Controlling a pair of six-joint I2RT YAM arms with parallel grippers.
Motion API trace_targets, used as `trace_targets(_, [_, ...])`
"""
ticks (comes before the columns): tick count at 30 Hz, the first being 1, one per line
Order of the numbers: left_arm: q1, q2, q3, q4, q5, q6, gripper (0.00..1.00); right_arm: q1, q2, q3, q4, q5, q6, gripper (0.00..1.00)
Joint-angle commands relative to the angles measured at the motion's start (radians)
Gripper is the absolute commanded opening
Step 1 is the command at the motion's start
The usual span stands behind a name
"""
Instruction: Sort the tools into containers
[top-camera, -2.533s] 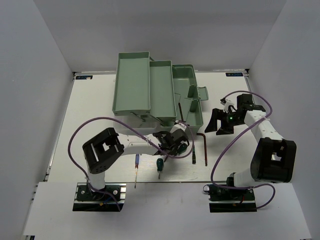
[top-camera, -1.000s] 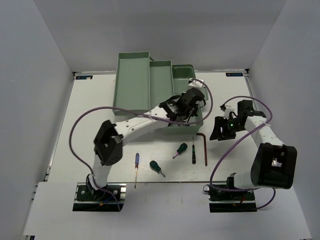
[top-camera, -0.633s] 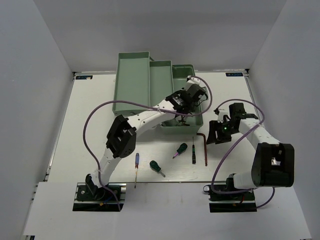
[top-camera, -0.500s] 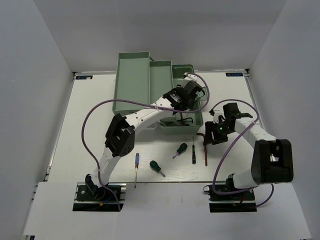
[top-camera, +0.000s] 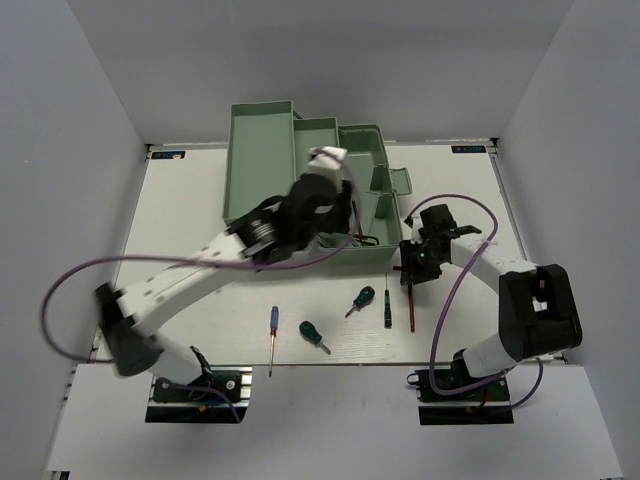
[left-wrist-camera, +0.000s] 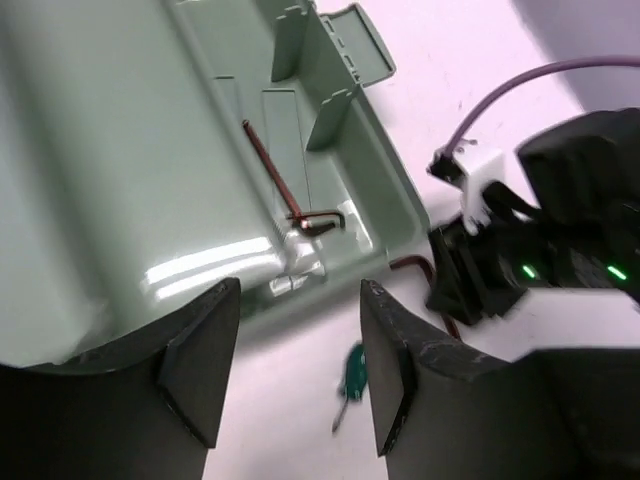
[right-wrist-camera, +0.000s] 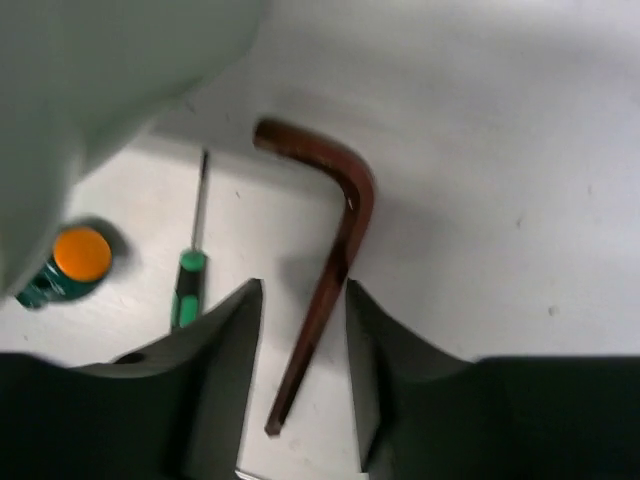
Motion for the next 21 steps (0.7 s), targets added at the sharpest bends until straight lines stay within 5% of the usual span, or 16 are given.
trace_targets(1, [0.007,-0.229,-0.180,-0.091,-0.074,-0.128,0.62,0.026,0.089,-0.042,0.020,0.147,0.134,0.40])
trace_targets(7, [-0.012,-0.449,-0.392,-0.237,-0.085,-0.293,0.65,0.020,0.119,-0.060,-0.004,0.223,0.188,0.34])
trace_targets(11, [-0.021,-0.493,-0.461,-0.294,-0.074,-0.332,0.65,0.018,0.055,-0.100,0.043,0.117,0.188,0.40])
trace_targets(19, [-0.030,-0.464,-0.581,-0.343,-0.002,-0.427,0.66,0.013,0.073,-0.100,0.031,0.239,0.157,0.39])
trace_targets(21, [-0.030,-0.434,-0.608,-0.366,0.018,-0.490,0.66,0.013,0.092,-0.094,0.027,0.249,0.156,0.30])
